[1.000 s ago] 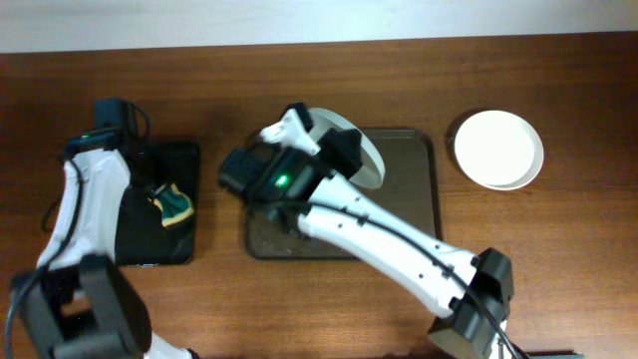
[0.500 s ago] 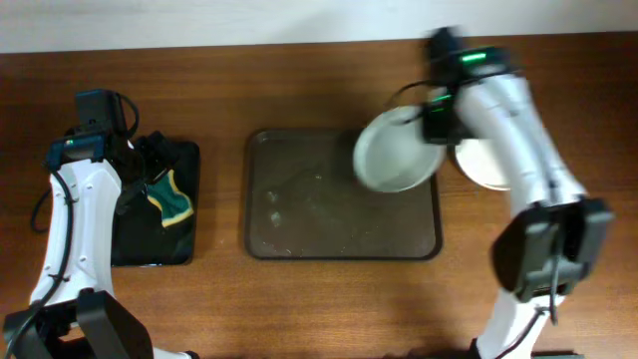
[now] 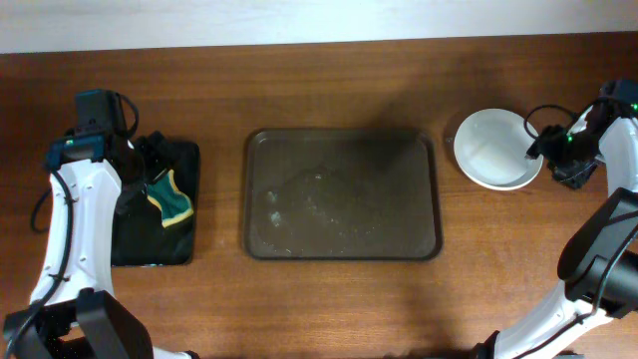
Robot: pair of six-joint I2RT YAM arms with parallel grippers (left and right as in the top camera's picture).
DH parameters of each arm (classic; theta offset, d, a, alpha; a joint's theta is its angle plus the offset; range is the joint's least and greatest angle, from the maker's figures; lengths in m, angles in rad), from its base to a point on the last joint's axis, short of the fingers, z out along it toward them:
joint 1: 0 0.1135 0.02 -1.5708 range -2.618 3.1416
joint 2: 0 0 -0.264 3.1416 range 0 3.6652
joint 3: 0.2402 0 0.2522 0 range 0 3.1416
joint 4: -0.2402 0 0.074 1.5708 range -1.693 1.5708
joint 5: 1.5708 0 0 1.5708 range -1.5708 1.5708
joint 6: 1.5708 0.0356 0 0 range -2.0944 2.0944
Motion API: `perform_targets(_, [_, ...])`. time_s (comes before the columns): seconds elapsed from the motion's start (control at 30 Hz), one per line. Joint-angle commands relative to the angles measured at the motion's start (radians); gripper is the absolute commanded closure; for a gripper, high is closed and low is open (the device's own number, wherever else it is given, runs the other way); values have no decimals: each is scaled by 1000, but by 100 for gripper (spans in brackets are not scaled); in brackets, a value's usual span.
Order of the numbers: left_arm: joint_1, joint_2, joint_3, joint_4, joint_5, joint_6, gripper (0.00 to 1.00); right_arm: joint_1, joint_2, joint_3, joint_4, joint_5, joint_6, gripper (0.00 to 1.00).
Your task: Clean dirty plates on tray and stack at the side
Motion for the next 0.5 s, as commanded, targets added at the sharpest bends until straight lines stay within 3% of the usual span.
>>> perform_targets(0.0, [6,0,6,0,7,1,1,5,-119,27,-103,-87,5,14])
perform_targets(0.13, [6,0,6,0,7,1,1,8,-526,-5,-351,-77,-61,2])
perform_targets(0.27, [6,0,6,0,7,1,1,7,-931,-183,-452,-136,-64,2])
perform_targets(0.37, [6,0,6,0,7,1,1,7,-1058,-188,-461,-136,-64,2])
perform_targets(0.47, [6,0,6,0,7,1,1,7,-1055,-188,-461,-127,-64,2])
